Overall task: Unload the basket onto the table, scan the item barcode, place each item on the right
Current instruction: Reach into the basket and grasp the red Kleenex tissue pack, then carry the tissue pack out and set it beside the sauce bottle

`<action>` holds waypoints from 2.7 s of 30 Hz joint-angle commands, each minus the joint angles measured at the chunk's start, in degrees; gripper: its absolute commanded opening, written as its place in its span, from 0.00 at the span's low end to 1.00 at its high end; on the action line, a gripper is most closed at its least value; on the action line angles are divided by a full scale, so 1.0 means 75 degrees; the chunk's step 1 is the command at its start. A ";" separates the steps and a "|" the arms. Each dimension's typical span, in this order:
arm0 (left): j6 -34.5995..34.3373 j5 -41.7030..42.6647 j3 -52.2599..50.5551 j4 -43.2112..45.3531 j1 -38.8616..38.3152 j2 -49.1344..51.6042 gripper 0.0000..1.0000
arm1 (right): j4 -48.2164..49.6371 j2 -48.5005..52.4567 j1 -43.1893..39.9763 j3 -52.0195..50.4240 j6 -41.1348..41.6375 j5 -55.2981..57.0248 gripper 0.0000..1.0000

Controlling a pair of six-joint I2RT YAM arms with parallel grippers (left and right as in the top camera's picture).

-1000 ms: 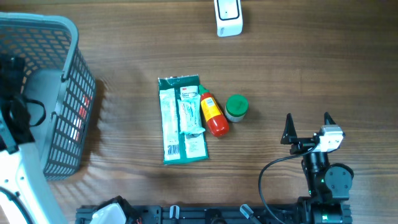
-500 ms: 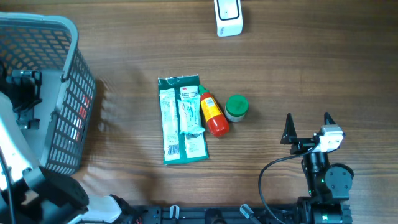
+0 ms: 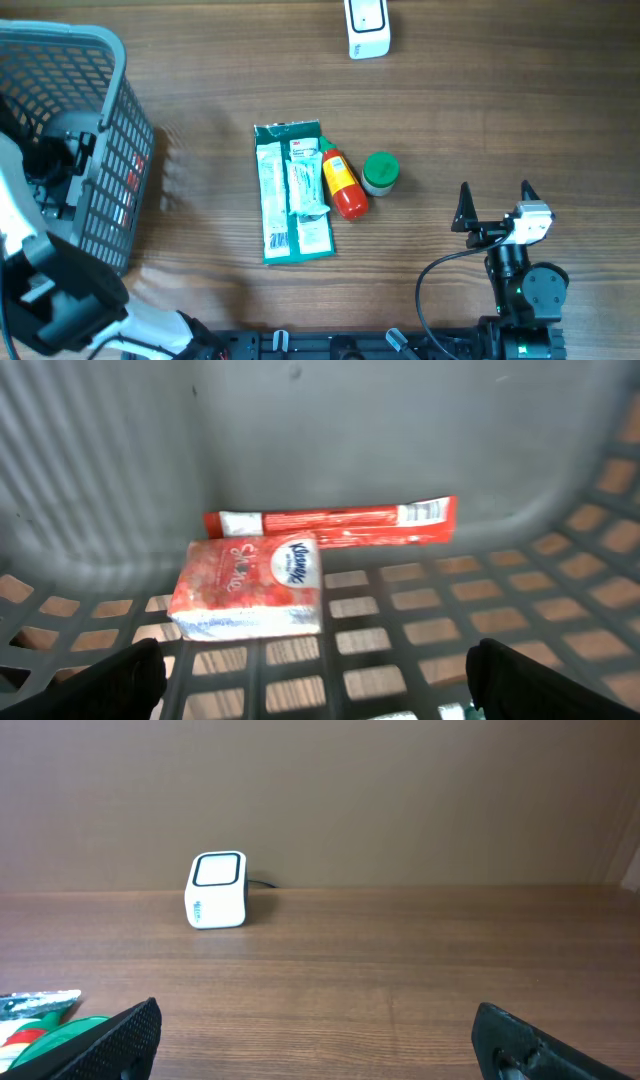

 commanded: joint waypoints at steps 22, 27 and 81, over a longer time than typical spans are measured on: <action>0.0571 0.0079 -0.1233 -0.0047 0.0055 0.1026 1.00 | 0.0015 0.0017 0.0038 -0.0003 -0.0073 0.0020 1.00; 0.0574 0.0076 -0.1233 0.0189 0.0055 0.1026 0.96 | 0.0015 0.0017 0.0038 -0.0003 -0.0073 0.0020 1.00; 0.0577 0.1877 0.0280 0.0935 -0.0560 -0.3882 0.52 | 0.0015 0.0017 0.0038 -0.0003 -0.0073 0.0023 1.00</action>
